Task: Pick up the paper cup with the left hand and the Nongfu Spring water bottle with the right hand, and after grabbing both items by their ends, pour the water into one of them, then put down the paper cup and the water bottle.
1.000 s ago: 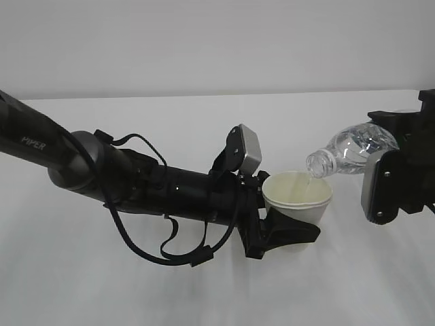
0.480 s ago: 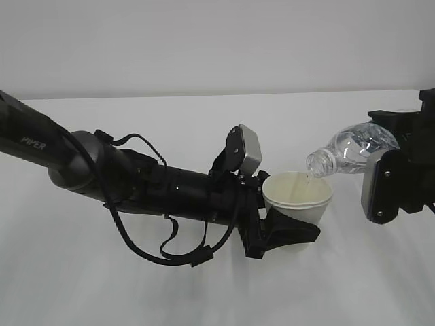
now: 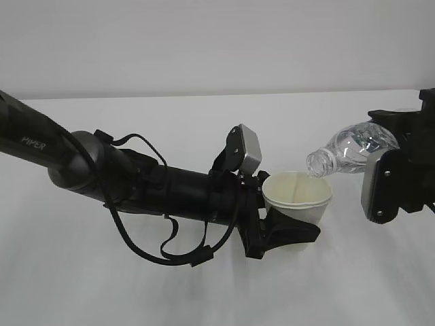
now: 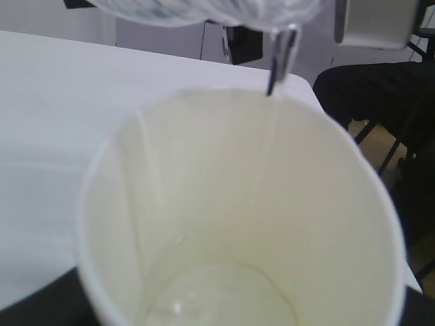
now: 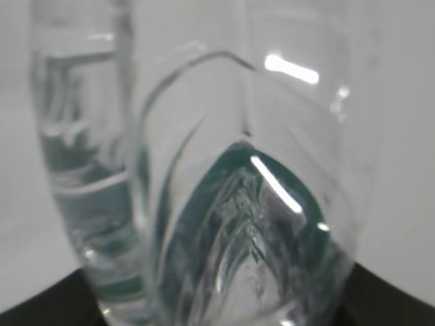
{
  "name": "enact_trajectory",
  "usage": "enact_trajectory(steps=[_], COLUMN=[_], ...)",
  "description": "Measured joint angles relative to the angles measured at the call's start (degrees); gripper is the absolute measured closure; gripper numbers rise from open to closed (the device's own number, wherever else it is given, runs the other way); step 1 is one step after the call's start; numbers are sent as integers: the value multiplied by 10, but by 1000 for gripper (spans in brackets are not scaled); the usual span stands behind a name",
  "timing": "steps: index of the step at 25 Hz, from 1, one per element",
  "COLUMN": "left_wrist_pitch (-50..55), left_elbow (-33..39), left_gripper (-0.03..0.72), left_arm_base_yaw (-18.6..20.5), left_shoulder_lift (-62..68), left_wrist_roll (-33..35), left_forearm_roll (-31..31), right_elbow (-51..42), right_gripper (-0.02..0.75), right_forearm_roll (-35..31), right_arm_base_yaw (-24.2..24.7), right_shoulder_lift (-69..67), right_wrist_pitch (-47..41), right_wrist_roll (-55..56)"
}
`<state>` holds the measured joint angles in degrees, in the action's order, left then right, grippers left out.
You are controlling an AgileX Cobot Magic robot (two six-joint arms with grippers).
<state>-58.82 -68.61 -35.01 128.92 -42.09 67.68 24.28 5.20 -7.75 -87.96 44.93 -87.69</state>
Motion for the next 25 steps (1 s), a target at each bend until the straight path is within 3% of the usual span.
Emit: enact_trajectory(steps=[25], left_wrist_pitch=[-2], left_elbow=[0], left_gripper=[226], left_arm_base_yaw=[0], left_shoulder_lift=[0], left_wrist_roll=[0], left_forearm_roll=[0], right_elbow=[0], right_gripper=[332], right_forearm_roll=[0], right_arm_base_yaw=[0], right_shoulder_lift=[0], right_wrist_pitch=[3], right_wrist_roll=[-4])
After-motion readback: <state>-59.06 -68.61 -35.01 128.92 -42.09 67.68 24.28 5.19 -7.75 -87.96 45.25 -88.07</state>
